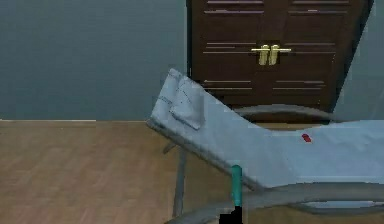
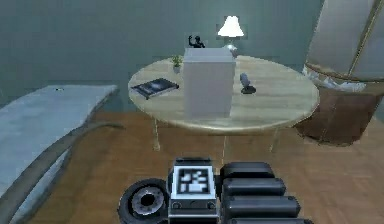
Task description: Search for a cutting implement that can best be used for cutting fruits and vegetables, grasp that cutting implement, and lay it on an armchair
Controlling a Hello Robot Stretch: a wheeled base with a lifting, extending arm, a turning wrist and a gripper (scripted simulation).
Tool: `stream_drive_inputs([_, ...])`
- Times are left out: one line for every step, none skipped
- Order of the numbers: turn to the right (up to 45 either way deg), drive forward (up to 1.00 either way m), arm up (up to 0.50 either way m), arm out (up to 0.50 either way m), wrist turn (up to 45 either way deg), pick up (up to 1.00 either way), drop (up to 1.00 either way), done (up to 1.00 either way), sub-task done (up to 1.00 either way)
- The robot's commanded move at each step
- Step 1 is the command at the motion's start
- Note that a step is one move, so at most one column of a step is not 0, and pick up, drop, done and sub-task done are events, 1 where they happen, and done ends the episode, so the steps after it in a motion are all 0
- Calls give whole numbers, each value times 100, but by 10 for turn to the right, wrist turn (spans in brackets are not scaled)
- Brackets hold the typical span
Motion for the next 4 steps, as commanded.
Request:
stream_drive_inputs([0,30,0,0,0,0,0,0,0])
stream_drive_inputs([-450,0,0,0,0,0,0,0,0])
stream_drive_inputs([-360,0,0,0,0,0,0,0,0])
stream_drive_inputs([0,30,0,0,0,0,0,0,0])
